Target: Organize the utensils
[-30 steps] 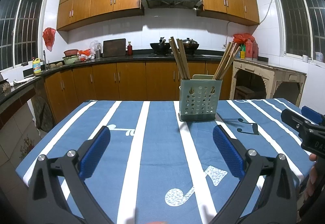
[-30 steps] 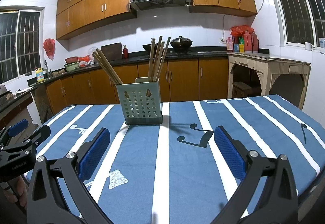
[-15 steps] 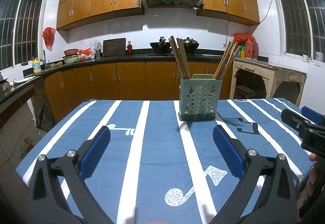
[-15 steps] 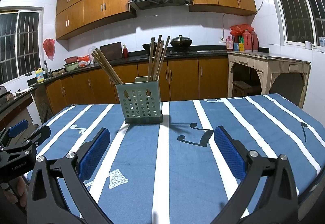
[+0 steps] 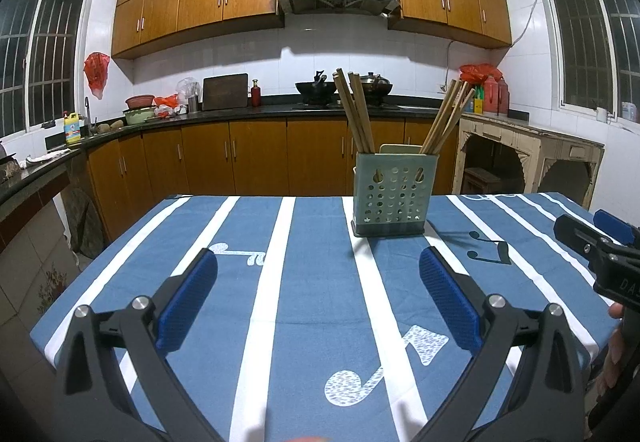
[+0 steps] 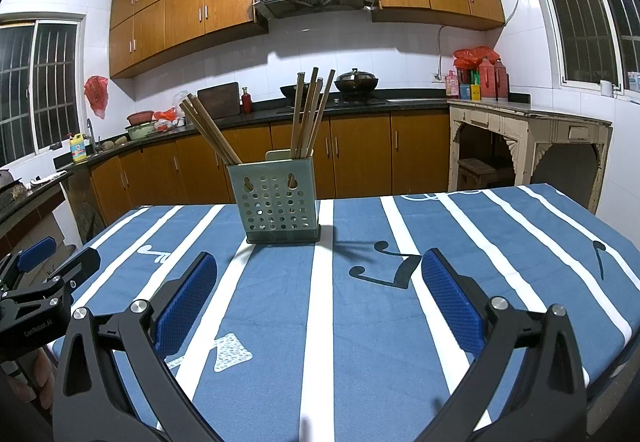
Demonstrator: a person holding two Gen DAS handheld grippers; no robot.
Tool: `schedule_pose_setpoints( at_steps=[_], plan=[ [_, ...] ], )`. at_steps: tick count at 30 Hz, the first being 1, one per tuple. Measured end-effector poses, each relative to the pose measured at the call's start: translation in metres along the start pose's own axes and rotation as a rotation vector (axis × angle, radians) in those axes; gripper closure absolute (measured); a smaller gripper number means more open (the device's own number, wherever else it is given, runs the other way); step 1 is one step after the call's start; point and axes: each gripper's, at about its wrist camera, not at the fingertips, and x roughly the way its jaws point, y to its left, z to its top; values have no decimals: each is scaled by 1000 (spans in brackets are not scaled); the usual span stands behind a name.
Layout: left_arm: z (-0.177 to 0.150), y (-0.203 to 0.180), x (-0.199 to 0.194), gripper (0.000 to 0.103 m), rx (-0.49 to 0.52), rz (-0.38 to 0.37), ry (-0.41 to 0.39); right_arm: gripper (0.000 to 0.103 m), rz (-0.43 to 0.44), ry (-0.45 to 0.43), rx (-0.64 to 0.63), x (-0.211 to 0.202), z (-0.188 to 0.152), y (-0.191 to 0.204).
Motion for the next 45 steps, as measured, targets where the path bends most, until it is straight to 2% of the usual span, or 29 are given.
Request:
schedule_pose_setpoints(
  at_steps=[45],
  plan=[
    [-6, 2, 0, 4, -3, 0, 7, 2, -1, 5, 4, 0, 4, 1]
  ],
)
